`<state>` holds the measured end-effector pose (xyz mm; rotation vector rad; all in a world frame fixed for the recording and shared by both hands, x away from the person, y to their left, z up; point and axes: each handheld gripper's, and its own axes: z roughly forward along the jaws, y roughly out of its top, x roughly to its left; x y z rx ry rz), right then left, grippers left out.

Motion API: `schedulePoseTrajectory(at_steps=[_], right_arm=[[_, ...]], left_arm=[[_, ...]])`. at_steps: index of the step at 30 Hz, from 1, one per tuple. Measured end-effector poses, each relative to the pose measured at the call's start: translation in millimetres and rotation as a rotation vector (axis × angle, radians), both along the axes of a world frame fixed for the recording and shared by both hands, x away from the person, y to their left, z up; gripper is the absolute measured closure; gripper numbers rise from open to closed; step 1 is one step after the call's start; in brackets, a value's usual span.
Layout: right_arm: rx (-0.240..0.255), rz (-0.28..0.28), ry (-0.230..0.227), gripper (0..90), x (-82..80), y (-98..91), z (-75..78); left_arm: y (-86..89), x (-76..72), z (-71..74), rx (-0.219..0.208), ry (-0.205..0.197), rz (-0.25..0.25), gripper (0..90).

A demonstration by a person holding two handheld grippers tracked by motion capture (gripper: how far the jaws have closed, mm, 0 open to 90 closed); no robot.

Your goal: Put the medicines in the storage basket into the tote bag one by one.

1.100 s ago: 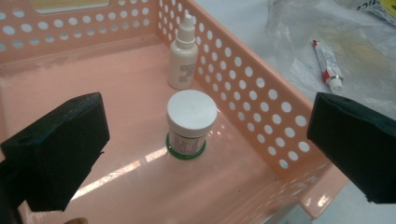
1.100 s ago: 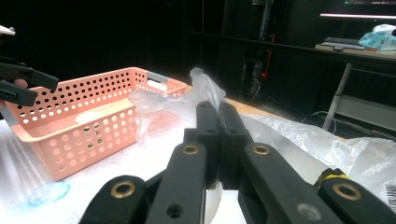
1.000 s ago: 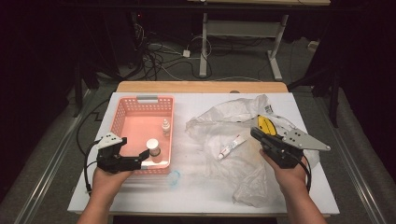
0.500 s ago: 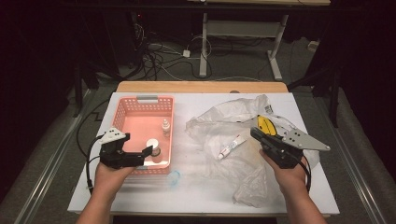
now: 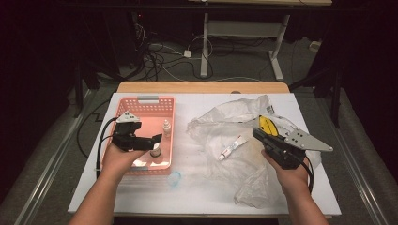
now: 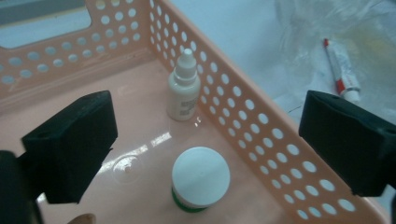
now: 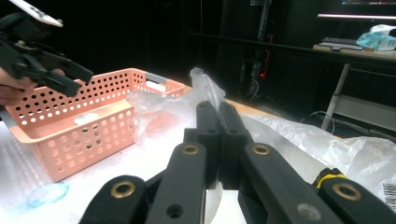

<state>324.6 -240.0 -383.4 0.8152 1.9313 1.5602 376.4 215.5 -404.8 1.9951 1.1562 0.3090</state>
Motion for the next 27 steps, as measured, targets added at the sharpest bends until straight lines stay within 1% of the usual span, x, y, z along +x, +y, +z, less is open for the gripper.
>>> schedulePoseTrajectory(at_steps=[2, 4, 7, 10, 13, 15, 16, 18, 20, 21, 22, 24, 25, 27], right_arm=[[0.005, -0.002, 0.003, 90.0, 0.2, 0.1, -0.1], [0.007, -0.005, 0.000, 90.0, 0.2, -0.7, 0.4], [0.011, -0.007, -0.005, 90.0, 0.1, -2.0, 1.5], [0.011, -0.009, -0.006, 90.0, -0.1, -2.7, 2.0], [0.014, -0.010, -0.003, 90.0, -0.3, -3.2, 2.0], [0.013, -0.009, -0.004, 90.0, -0.4, -3.0, 2.1], [0.013, -0.009, -0.005, 90.0, -0.4, -2.9, 2.2], [0.015, -0.008, -0.004, 90.0, -0.1, -2.8, 2.1], [0.013, -0.008, -0.006, 90.0, 0.0, -2.9, 1.8], [0.015, -0.009, -0.004, 90.0, -0.2, -2.9, 1.7], [0.015, -0.009, -0.005, 90.0, -0.2, -3.0, 1.8], [0.017, -0.009, -0.001, 90.0, -0.4, -3.2, 1.9], [0.018, -0.010, -0.001, 90.0, -0.4, -3.4, 1.9], [0.020, -0.010, -0.001, 90.0, -0.3, -3.9, 2.1]], left_arm=[[-1.4, 7.2, -3.4, 0.032, 0.060, 0.000, 6.0], [-2.2, 12.8, -6.5, 0.054, 0.114, -0.001, 8.2], [-3.5, 17.7, -10.0, 0.090, 0.161, -0.008, 14.0], [-5.0, 22.6, -12.4, 0.119, 0.214, -0.013, 14.8], [-7.2, 26.2, -14.1, 0.147, 0.278, -0.031, 16.4], [-9.3, 26.3, -15.2, 0.172, 0.300, -0.042, 16.8], [-10.3, 26.2, -16.5, 0.189, 0.311, -0.048, 18.5], [-12.3, 26.8, -18.7, 0.205, 0.330, -0.049, 20.9], [-13.3, 27.6, -19.1, 0.216, 0.339, -0.049, 25.5], [-14.3, 28.3, -19.8, 0.223, 0.348, -0.057, 27.4], [-15.8, 29.0, -20.9, 0.235, 0.360, -0.061, 29.6], [-18.8, 30.0, -22.5, 0.255, 0.378, -0.087, 34.3], [-20.2, 30.2, -23.1, 0.266, 0.383, -0.093, 37.7], [-22.7, 31.2, -25.0, 0.291, 0.400, -0.100, 40.9]])
